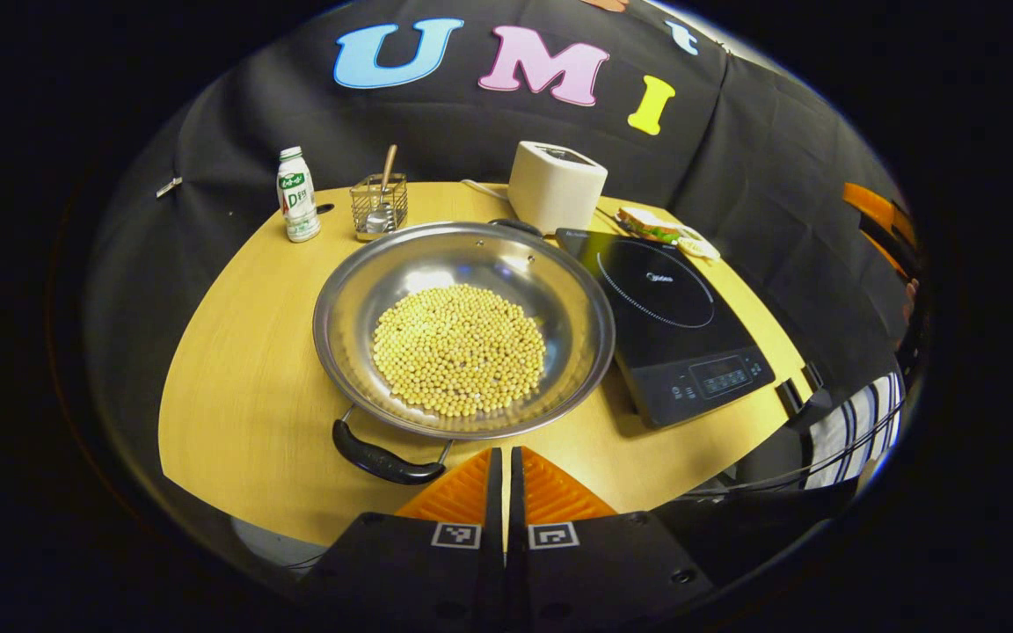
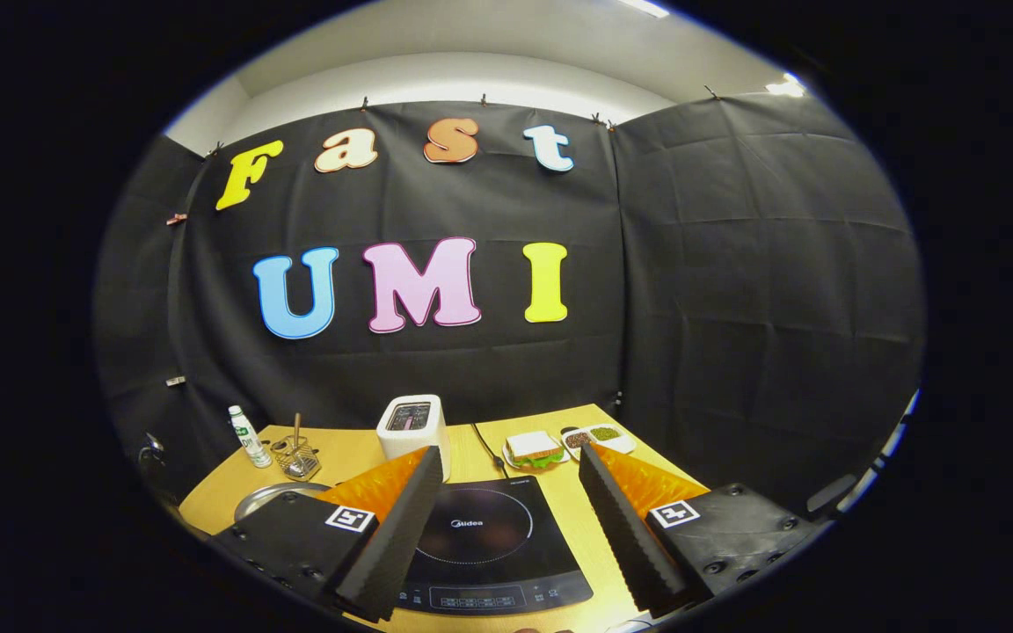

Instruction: First push the handle of the pot to place it horizontally, then grasp the pot with both hands and set it on the induction cooktop.

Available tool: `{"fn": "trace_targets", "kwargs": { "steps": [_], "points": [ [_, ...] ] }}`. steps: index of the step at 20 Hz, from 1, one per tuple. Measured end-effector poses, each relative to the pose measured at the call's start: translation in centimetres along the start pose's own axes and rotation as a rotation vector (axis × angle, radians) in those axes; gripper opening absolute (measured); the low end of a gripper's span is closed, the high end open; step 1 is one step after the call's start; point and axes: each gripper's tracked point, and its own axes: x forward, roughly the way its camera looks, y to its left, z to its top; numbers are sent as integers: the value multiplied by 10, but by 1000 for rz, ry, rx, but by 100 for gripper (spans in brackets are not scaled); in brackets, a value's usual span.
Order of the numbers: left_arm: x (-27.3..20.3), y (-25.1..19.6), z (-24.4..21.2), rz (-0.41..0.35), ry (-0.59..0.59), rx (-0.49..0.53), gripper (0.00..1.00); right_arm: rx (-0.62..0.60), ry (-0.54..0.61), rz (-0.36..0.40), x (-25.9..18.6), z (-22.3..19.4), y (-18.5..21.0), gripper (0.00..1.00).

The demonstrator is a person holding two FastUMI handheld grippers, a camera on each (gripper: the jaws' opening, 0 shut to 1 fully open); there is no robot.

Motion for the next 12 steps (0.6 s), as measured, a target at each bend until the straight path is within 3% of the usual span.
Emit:
{"fn": "trace_targets", "kwargs": {
  "steps": [7, 12],
  "points": [
    [21, 14, -12, -19, 102, 8, 5, -27, 17, -4, 6, -6, 2, 97],
    [20, 36, -19, 20, 131, 40, 5, -36, 30, -6, 9, -11, 4, 97]
  ]
}}
